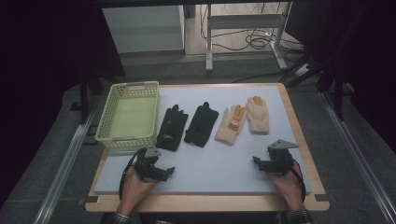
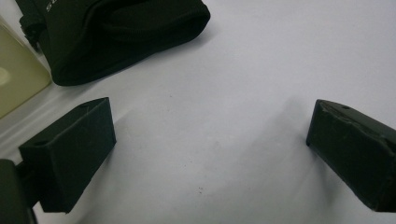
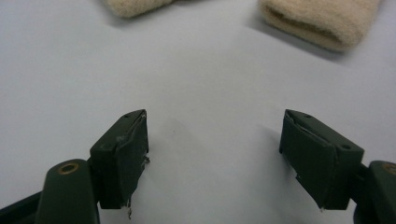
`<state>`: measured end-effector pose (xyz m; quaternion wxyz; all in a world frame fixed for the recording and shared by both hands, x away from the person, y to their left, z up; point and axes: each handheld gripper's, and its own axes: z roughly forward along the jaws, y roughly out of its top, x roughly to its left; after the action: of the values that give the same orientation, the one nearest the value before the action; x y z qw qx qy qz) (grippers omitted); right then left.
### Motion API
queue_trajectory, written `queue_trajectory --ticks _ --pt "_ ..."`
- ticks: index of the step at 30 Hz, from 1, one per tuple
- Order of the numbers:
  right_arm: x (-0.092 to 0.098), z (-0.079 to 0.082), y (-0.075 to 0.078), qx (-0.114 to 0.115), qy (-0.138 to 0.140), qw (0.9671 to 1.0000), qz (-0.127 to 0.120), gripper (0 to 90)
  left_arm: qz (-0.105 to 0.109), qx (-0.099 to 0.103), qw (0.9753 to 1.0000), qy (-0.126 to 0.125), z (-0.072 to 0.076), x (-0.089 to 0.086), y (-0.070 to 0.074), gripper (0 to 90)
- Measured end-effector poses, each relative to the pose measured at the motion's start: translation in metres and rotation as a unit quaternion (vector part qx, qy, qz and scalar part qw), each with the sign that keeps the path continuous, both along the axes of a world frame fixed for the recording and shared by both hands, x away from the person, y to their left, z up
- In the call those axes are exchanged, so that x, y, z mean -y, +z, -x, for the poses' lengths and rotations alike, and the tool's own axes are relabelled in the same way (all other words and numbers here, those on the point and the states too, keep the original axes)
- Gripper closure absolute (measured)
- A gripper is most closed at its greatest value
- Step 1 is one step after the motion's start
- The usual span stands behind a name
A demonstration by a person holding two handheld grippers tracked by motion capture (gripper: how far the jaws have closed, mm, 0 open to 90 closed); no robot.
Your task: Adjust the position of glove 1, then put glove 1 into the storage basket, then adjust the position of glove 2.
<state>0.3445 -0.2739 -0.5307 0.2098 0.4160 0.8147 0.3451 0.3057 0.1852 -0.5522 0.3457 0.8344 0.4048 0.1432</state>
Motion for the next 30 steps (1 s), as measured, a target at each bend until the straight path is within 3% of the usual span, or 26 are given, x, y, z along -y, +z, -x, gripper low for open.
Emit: queue_trajectory --ticks 30 --pt "0.0002 -0.0001 0.0003 -0.001 -0.001 1.0 0.0 23.5 -0.001 0.0 1.0 -0.001 0.0002 -0.0004 0.0001 1.7"
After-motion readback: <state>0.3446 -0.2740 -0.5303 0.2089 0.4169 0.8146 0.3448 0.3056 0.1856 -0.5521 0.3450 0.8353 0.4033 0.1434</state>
